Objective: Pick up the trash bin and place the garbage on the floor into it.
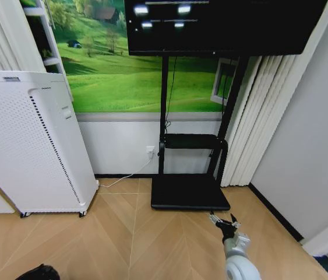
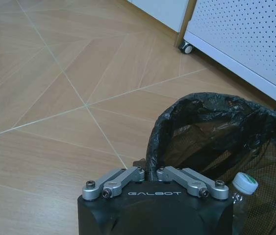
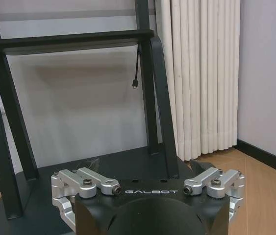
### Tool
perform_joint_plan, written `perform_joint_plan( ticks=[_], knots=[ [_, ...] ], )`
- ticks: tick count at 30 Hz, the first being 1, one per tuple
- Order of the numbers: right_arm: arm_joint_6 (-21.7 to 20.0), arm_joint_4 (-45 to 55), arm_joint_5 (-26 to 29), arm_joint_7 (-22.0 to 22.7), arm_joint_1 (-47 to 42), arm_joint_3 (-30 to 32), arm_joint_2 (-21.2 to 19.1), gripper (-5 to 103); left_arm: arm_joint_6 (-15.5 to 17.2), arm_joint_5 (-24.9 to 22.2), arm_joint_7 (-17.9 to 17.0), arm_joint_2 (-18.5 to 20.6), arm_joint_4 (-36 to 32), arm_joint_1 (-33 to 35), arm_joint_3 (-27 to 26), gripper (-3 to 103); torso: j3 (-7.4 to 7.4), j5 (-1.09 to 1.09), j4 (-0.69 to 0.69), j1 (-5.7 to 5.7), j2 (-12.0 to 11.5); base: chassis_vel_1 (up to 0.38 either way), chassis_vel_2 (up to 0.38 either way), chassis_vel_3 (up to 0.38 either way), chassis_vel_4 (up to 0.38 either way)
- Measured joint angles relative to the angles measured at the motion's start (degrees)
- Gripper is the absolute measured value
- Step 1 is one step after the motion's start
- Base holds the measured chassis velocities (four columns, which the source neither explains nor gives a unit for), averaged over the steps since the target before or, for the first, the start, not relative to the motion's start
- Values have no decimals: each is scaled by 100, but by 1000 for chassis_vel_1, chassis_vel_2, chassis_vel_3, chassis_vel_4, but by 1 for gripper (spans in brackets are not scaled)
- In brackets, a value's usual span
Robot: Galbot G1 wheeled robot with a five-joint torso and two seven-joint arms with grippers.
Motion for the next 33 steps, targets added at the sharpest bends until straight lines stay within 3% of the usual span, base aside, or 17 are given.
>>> perform_joint_plan(
  ticks=[33],
  knots=[
    [41,-73,161,-27,13,261,-118,100,-119,369,67,72,591,-120,10,6,0,4,-3,0,1,0,0,0,0]
  ],
)
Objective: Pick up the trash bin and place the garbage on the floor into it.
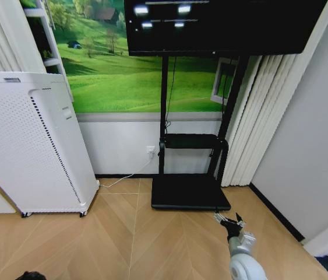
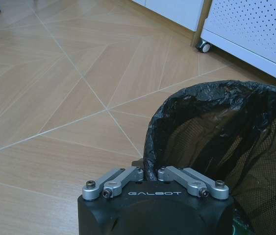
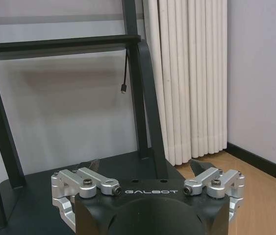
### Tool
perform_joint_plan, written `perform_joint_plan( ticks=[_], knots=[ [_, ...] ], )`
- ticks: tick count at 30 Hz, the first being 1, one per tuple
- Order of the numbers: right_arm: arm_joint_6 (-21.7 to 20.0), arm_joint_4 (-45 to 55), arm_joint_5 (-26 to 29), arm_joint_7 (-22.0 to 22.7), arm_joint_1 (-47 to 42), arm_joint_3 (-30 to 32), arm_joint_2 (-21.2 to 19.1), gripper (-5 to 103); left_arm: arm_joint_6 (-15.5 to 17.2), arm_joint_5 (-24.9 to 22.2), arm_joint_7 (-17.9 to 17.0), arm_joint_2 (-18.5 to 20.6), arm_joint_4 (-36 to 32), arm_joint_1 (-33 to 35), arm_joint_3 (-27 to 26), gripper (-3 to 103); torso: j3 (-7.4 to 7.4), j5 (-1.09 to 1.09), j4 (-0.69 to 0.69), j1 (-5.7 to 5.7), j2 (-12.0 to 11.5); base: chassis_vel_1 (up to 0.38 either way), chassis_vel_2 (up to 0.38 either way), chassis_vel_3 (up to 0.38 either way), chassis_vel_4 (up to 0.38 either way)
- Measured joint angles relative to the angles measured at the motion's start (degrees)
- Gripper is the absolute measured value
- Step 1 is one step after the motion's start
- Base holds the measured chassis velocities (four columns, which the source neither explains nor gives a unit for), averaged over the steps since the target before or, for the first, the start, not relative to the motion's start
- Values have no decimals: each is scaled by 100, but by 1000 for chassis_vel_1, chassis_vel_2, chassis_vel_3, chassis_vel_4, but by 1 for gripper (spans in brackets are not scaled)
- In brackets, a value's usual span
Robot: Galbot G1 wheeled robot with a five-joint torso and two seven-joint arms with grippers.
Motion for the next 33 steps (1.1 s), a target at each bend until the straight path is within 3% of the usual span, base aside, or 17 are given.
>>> perform_joint_plan(
  ticks=[14,18,20,22,23,25,27,28,29,33],
  knots=[
    [4,-17,50,-2,17,2,-63,100,-2,1,-10,19,-38,8,6,3,0,-9,4,0,-1,0,0,0,0],
    [4,-30,52,-8,10,3,-63,100,10,2,30,16,-76,10,13,14,1,-13,3,0,-2,0,0,0,0],
    [4,-53,53,-12,14,4,-64,100,23,15,65,6,-122,12,15,24,1,-13,1,0,-2,0,0,0,0],
    [4,-56,53,-12,15,4,-66,100,25,16,66,4,-128,13,15,24,1,-12,1,0,-2,0,0,0,0],
    [4,-75,55,-14,26,3,-81,100,40,24,71,-5,-162,21,17,35,1,-12,1,0,-2,0,0,0,0],
    [4,-75,55,-14,26,3,-81,100,40,24,71,-5,-162,21,17,35,1,-12,1,0,-2,0,0,0,0],
    [4,-98,56,-15,46,0,-100,100,54,23,78,-12,-201,38,18,46,1,-14,1,0,-3,0,0,0,0],
    [4,-119,59,-15,65,-2,-115,100,66,23,78,-20,-231,53,17,57,1,-14,1,0,-3,0,0,0,0],
    [4,-119,59,-15,65,-2,-115,100,66,23,78,-20,-231,53,17,57,1,-14,1,0,-3,0,0,0,0],
    [-6,-200,91,-15,167,-23,-208,100,90,39,76,-54,-326,132,6,74,1,-11,2,0,-2,0,0,0,0]
  ],
)
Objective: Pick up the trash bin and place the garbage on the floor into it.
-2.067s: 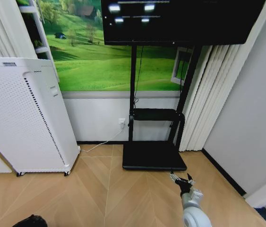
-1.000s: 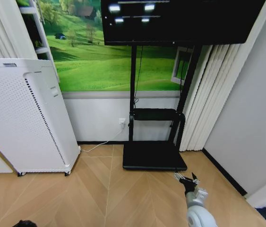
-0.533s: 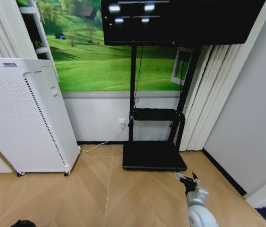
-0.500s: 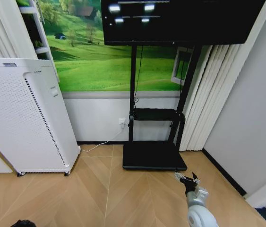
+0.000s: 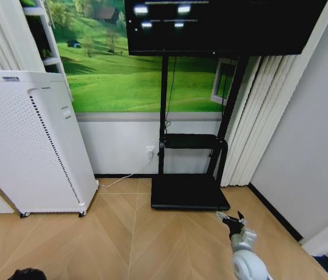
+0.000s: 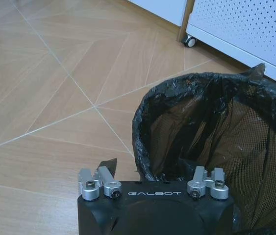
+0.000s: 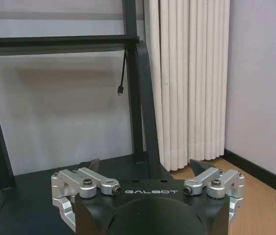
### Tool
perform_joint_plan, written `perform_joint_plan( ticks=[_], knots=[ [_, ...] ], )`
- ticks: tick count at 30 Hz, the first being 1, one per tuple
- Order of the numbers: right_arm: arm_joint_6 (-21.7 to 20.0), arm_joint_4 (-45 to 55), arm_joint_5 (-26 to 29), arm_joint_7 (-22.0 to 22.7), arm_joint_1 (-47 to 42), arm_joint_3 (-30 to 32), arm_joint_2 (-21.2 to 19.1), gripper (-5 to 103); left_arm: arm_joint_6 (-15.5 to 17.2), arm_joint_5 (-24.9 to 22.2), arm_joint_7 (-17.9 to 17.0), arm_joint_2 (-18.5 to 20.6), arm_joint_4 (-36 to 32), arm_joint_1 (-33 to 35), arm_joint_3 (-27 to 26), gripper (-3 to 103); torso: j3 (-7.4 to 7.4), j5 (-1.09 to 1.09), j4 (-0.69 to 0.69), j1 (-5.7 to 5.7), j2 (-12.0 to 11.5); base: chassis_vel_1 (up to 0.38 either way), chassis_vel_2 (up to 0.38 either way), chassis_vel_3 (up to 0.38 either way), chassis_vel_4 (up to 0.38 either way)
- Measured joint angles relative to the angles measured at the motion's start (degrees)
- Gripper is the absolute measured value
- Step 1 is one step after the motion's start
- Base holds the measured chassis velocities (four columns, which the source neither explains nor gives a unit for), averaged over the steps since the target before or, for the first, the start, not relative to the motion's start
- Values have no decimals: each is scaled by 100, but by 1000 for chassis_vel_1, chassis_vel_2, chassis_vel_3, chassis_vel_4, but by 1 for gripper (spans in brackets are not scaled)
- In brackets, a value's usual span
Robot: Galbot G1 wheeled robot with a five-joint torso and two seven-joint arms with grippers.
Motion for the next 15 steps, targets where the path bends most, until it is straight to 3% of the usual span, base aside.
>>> perform_joint_plan(
  ticks=[5,13,15],
  knots=[
    [-72,-270,75,17,260,-62,-178,100,-21,18,63,-74,-319,273,-140,95,0,5,1,0,0,0,0,0,0],
    [-103,-544,35,9,412,-165,-115,100,-17,25,126,-192,-985,639,-249,100,0,7,1,0,0,0,0,0,0],
    [-117,-582,22,-12,424,-190,-71,100,60,39,120,-246,-1415,749,-328,100,-1,7,0,0,0,0,0,0,0]
  ],
)
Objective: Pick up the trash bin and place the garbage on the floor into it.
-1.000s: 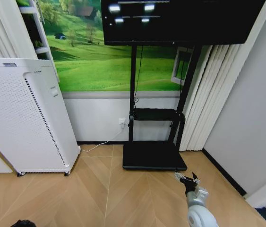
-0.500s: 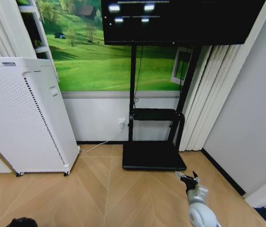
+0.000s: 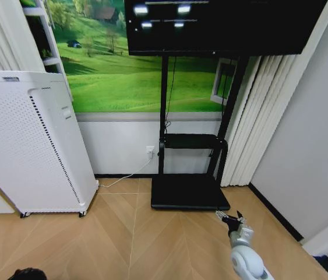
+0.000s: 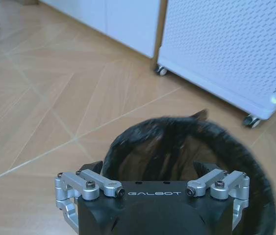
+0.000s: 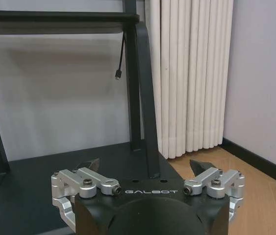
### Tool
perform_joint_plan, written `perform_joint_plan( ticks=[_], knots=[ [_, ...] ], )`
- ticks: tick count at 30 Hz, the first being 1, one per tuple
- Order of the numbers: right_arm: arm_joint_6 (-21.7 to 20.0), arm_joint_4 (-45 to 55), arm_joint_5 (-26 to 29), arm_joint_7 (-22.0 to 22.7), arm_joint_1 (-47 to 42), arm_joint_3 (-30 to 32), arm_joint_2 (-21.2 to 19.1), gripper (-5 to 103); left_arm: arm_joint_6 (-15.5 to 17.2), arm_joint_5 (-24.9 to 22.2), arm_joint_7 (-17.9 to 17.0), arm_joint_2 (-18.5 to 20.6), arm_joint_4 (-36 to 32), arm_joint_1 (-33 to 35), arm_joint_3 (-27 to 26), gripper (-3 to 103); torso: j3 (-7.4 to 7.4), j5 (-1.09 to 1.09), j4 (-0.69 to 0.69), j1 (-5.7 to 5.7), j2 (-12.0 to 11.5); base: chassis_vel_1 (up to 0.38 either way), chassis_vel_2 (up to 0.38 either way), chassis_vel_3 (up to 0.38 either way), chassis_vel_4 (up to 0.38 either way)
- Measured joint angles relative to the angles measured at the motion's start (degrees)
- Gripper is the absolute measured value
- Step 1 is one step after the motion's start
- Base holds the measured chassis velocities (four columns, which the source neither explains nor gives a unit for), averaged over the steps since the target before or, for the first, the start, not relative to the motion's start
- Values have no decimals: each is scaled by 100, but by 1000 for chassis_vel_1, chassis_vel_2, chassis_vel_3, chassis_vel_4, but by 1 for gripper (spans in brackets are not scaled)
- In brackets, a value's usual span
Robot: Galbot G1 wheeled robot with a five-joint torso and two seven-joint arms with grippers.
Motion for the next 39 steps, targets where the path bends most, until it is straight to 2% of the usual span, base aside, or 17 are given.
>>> perform_joint_plan(
  ticks=[3,6,7,10,17,19,20,22,28,29,30,32,34,39],
  knots=[
    [-17,0,-2,-23,-2,1,1,100,70,-4,-55,-15,-281,59,-38,100,0,0,0,0,1,0,0,0,0],
    [-76,128,-36,-94,-69,76,-43,100,285,-5,-148,-13,-1065,125,-127,100,0,-1,0,0,1,0,0,0,0],
    [-76,128,-36,-94,-69,76,-43,100,285,-5,-148,-13,-1065,125,-127,100,0,-1,0,0,1,0,0,0,0],
    [-136,411,-68,-138,-221,180,-59,100,378,254,-67,100,-1581,65,-182,100,0,1,0,0,1,0,0,0,0],
    [-216,981,-259,-148,-538,372,22,100,485,765,133,534,-1882,-344,-166,100,0,0,-1,0,1,0,0,0,0],
    [-238,1426,-569,-167,-809,511,133,100,510,1113,345,871,-1904,-636,27,100,0,-1,0,0,1,0,0,0,0],
    [-238,1426,-569,-167,-809,511,133,100,510,1113,345,871,-1904,-636,27,100,0,-1,0,0,1,0,0,0,0],
    [-249,1827,-751,-205,-1015,557,197,100,502,1424,478,1123,-1948,-875,339,100,0,-2,0,0,1,0,0,0,0],
    [-253,2303,-869,-311,-1331,516,352,100,479,1719,541,1435,-1984,-1222,887,100,0,-2,0,0,1,0,0,0,0],
    [-204,2429,-975,-390,-1490,463,445,100,453,1858,585,1546,-1984,-1342,1091,100,0,-2,-2,0,1,0,0,0,0],
    [-126,2550,-1103,-518,-1690,410,551,100,432,1951,618,1648,-1980,-1454,1286,100,0,1,2,0,1,0,0,0,0],
    [-73,2614,-1170,-602,-1805,380,604,100,423,1969,629,1694,-1980,-1515,1378,100,0,0,0,0,1,0,0,0,0],
    [131,2768,-1481,-838,-2112,270,743,100,382,1986,644,1801,-1995,-1710,1668,100,0,0,-2,-1,1,0,0,0,0],
    [194,2895,-1663,-910,-2283,172,854,100,350,2000,645,1822,-2037,-1838,1855,100,0,-1,0,-1,1,0,0,0,0]
  ],
)
